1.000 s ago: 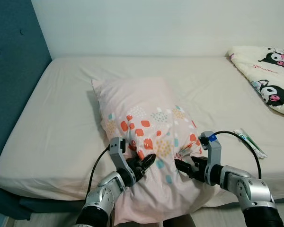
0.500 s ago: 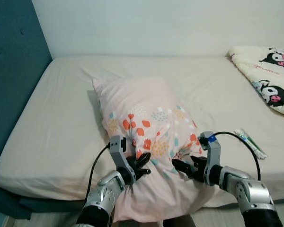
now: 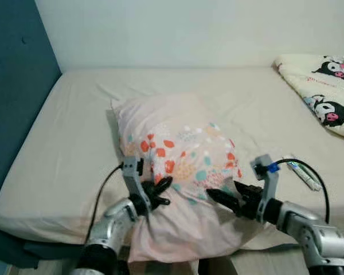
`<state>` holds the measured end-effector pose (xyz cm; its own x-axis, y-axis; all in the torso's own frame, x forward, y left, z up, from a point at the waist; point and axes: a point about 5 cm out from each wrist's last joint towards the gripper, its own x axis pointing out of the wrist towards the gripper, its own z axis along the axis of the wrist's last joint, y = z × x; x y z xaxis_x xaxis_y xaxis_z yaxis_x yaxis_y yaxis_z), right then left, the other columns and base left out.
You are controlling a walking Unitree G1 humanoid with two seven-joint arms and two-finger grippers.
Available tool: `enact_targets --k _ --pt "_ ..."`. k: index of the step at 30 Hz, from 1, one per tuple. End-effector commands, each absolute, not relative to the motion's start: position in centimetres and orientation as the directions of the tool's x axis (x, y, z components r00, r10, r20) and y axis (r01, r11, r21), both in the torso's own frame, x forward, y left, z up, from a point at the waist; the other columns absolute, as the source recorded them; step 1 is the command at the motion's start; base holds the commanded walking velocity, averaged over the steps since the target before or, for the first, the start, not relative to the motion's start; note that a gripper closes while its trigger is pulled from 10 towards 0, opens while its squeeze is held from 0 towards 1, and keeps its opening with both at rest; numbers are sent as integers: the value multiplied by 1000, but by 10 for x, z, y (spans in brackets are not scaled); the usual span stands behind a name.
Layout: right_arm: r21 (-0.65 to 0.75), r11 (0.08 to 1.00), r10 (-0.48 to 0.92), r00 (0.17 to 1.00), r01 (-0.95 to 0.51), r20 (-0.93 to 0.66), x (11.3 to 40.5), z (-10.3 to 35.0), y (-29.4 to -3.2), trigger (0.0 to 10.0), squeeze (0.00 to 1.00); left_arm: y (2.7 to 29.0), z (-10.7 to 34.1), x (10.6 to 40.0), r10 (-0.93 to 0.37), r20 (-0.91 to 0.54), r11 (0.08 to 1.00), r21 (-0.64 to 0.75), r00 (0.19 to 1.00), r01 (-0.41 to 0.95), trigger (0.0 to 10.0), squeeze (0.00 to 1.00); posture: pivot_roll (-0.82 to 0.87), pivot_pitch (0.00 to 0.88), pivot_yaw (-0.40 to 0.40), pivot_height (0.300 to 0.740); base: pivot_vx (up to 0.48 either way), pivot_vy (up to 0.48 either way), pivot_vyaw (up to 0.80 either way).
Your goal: Clean up the room
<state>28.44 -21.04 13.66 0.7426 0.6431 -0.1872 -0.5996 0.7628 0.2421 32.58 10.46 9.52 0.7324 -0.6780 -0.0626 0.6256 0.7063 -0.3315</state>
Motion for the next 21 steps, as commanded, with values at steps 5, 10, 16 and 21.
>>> enact_targets --k 5,10,16,21 --pt "40 975 216 976 -216 21 316 169 -234 10000 0 137 156 348 -669 58 738 -64 741 671 0 0 -25 62 -9 595 0 0 0" --pt "40 994 100 990 -104 101 315 173 -227 10000 0 146 163 347 -666 53 745 -4 744 667 0 0 -14 58 -6 595 0 0 0" --pt "-43 995 97 994 -95 44 310 151 -208 10000 0 149 161 340 -672 24 740 34 740 671 0 0 -8 57 4 595 0 0 0" --pt "-102 992 82 996 -78 35 303 129 -185 10000 0 163 143 329 -466 -15 885 3 884 466 10000 0 -5 57 14 595 0 0 0"
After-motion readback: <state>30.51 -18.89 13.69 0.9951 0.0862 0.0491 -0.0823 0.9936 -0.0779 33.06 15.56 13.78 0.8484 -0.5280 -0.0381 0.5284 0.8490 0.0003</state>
